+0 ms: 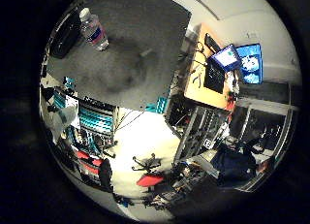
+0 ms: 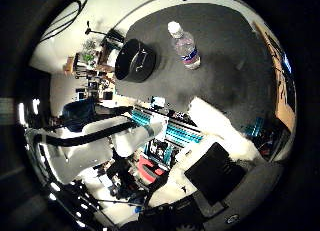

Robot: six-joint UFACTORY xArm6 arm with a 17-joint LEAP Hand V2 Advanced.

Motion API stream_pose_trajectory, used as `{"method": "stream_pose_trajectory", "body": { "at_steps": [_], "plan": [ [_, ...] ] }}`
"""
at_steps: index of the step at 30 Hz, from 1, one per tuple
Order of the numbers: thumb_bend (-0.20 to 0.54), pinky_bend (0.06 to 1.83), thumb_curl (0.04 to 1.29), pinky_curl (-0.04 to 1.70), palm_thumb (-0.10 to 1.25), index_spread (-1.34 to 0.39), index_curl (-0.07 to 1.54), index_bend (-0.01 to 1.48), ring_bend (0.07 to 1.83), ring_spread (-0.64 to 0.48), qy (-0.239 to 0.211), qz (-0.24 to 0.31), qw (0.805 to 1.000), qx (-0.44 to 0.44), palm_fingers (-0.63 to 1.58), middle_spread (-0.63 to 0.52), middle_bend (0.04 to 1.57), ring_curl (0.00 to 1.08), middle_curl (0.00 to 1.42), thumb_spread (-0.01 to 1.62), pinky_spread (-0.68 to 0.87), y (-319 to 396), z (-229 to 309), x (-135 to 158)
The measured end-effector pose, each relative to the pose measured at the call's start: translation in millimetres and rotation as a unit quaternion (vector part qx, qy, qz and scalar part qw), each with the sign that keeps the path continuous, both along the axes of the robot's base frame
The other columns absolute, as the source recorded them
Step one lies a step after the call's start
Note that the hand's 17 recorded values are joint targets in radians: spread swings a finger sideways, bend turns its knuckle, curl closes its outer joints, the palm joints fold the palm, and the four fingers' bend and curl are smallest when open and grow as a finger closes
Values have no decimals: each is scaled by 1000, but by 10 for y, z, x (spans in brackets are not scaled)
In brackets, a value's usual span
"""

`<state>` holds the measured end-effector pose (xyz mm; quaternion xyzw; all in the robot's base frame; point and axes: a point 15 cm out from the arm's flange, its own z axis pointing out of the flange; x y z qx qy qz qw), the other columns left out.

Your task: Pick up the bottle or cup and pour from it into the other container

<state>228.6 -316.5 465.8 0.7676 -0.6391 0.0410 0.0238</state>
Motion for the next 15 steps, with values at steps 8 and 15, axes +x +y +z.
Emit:
{"method": "stream_pose_trajectory", "body": {
  "at_steps": [8,15],
  "plan": [
    [-29,519,353,24,670,-313,327,164,219,161,-21,-63,997,50,281,-18,200,227,337,1102,423,273,71,-190],
    [-25,570,331,25,609,-287,306,166,252,163,-31,-107,987,116,287,-3,199,240,343,1097,435,499,-242,-202]
  ]
}}
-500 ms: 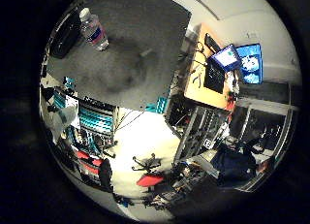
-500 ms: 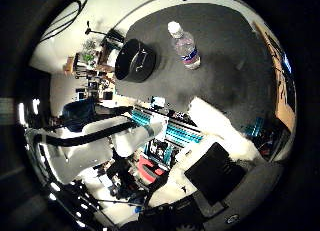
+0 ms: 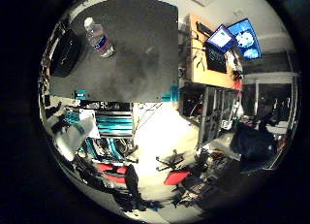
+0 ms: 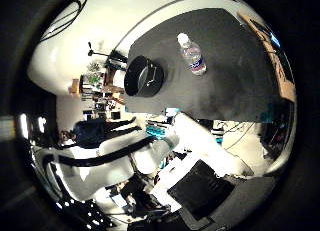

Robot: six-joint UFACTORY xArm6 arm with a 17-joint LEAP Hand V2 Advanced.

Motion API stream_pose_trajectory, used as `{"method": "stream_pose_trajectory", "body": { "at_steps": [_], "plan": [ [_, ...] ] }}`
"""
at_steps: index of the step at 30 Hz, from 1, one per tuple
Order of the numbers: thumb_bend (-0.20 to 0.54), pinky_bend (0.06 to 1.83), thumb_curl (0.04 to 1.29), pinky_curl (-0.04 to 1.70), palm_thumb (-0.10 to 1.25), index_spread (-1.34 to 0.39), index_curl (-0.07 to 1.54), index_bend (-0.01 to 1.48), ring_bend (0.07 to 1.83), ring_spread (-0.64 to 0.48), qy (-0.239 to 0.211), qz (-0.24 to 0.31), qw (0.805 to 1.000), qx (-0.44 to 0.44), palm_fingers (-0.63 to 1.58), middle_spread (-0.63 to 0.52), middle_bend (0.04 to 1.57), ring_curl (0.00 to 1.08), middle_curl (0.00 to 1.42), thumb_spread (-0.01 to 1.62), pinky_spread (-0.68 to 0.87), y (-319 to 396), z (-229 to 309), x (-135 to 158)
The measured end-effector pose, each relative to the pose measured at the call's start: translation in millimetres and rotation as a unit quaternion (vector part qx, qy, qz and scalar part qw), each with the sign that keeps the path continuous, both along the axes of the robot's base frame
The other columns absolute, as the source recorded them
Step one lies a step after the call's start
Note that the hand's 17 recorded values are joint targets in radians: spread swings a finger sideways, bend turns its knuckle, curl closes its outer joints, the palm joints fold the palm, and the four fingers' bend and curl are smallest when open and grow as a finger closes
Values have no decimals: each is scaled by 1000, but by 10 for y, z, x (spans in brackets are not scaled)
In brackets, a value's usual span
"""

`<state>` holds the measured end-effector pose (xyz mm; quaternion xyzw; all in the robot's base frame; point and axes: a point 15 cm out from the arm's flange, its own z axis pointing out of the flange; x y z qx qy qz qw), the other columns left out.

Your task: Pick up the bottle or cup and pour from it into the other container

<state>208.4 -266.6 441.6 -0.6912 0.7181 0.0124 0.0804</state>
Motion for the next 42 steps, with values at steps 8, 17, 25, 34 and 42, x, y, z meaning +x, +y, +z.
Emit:
{"method": "stream_pose_trajectory", "body": {
  "at_steps": [8,17,25,34,42],
  "plan": [
    [-25,645,315,12,554,-260,295,162,302,166,-51,-37,995,74,291,12,199,249,345,1082,438,171,-254,38],
    [-29,692,296,-3,454,-221,290,162,359,169,-134,-103,975,143,284,47,211,249,350,1039,464,146,-466,175],
    [-29,725,290,-4,410,-206,284,161,434,169,-198,-147,952,182,299,64,243,250,357,1021,471,54,-655,275],
    [-28,779,287,-5,376,-185,287,161,489,163,-275,-198,915,220,279,80,247,241,353,1018,458,-169,-829,328],
    [-16,772,294,-5,432,-173,299,168,507,169,-345,-230,863,289,258,92,256,228,354,1052,443,-273,-1093,426]
  ]
}}
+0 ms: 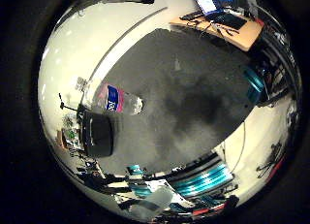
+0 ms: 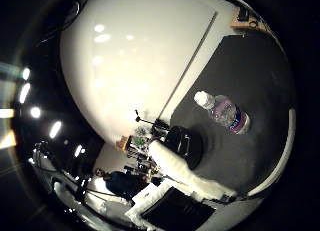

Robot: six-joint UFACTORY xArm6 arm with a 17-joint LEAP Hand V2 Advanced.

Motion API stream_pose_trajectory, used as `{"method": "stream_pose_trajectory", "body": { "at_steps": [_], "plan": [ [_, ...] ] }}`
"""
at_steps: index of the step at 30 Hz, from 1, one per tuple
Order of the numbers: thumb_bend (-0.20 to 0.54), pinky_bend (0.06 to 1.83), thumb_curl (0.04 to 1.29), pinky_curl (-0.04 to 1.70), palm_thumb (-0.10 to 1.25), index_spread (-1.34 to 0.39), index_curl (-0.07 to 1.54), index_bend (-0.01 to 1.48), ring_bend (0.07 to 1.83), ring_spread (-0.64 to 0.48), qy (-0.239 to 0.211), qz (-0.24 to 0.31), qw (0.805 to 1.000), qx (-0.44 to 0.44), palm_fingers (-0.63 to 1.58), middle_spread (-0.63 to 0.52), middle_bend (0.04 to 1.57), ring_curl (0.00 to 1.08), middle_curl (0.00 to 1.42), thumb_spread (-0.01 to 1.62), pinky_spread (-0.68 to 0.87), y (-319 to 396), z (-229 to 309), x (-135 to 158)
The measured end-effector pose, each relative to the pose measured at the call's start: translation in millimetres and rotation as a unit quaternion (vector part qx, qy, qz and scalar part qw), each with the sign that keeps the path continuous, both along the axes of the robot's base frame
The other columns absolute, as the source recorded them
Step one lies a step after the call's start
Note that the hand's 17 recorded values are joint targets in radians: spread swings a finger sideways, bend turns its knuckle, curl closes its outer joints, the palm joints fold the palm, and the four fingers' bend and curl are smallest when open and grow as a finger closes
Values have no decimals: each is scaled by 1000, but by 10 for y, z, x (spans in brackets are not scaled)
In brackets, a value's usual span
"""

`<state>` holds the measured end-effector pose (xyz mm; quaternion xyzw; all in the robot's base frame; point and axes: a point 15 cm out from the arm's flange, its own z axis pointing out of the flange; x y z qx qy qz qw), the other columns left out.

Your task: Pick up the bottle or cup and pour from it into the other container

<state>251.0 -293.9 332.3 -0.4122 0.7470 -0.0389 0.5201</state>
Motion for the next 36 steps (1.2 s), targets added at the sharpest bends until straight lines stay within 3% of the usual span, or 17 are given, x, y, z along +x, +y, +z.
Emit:
{"method": "stream_pose_trajectory", "body": {
  "at_steps": [4,12,17,28,36],
  "plan": [
    [-21,768,299,-5,468,-171,302,168,516,169,-62,-26,997,23,254,88,261,224,354,1064,442,-132,-13,79],
    [-24,768,297,-4,471,-179,306,166,528,164,-77,-32,995,57,231,83,252,215,354,1067,437,-156,-291,81],
    [-24,784,296,-3,472,-182,301,160,534,151,-123,-27,990,69,209,82,251,213,356,1067,434,-166,-284,151],
    [-24,812,296,-2,472,-197,286,154,565,153,-131,-26,985,113,174,81,259,216,358,1067,426,-173,-729,169],
    [-23,805,297,-2,493,-199,290,163,572,153,-122,-6,980,154,161,80,269,215,358,1075,420,-17,-1014,351]
  ]
}}
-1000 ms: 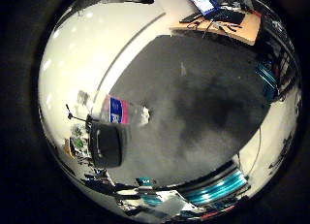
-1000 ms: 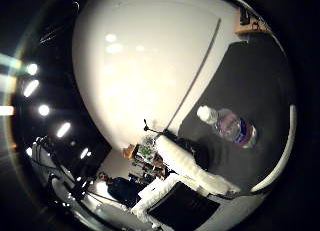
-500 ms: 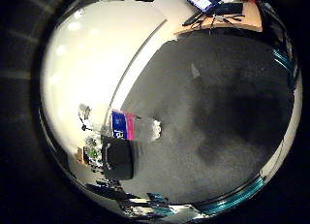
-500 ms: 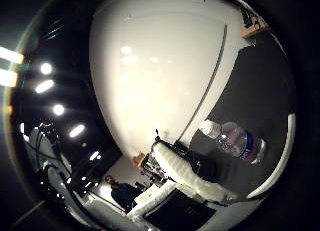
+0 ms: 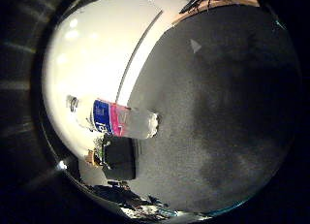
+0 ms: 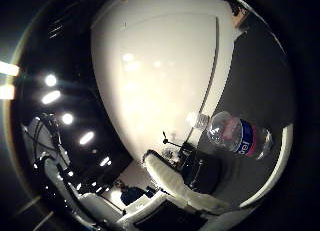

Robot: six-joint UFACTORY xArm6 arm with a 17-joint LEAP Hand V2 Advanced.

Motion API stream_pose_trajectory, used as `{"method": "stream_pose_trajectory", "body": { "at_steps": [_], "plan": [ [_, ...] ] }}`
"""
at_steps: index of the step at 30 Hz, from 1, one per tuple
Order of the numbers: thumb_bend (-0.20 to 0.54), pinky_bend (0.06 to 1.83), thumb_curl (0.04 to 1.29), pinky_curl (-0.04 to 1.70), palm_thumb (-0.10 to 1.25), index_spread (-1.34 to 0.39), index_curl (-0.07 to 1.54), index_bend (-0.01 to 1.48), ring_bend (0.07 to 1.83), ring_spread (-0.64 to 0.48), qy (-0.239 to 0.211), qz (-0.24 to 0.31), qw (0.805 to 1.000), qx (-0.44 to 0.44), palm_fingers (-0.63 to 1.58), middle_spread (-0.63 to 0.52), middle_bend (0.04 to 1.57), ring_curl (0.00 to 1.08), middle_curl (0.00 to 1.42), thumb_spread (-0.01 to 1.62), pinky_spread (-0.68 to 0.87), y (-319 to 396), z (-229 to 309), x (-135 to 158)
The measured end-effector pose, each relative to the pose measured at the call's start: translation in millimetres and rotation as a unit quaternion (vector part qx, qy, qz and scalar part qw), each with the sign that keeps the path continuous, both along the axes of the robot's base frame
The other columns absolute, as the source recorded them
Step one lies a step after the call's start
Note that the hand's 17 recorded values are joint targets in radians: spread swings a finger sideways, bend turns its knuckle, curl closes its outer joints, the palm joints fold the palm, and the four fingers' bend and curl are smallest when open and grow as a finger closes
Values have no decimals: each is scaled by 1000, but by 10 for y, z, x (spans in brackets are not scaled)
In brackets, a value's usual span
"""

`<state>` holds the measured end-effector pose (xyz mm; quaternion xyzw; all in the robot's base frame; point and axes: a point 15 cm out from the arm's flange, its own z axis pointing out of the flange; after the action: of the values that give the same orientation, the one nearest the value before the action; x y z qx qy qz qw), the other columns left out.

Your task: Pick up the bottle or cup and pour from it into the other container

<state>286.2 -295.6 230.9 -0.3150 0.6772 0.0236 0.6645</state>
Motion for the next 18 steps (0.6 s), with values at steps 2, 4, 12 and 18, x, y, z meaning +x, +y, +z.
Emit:
{"method": "stream_pose_trajectory", "body": {
  "at_steps": [2,4,12,18],
  "plan": [
    [-24,804,296,-2,494,-199,291,162,567,157,0,6,1000,4,161,80,269,214,358,1075,420,44,-27,81],
    [-22,803,299,-2,501,-199,292,162,565,160,0,13,1000,8,162,80,269,213,358,1074,419,95,-49,159],
    [-23,804,300,-2,509,-197,291,161,565,164,16,37,999,12,148,88,261,213,354,1078,416,295,-213,507],
    [-22,807,300,-1,522,-198,290,160,566,164,29,44,998,18,156,94,264,211,354,1077,416,370,-377,610]
  ]
}}
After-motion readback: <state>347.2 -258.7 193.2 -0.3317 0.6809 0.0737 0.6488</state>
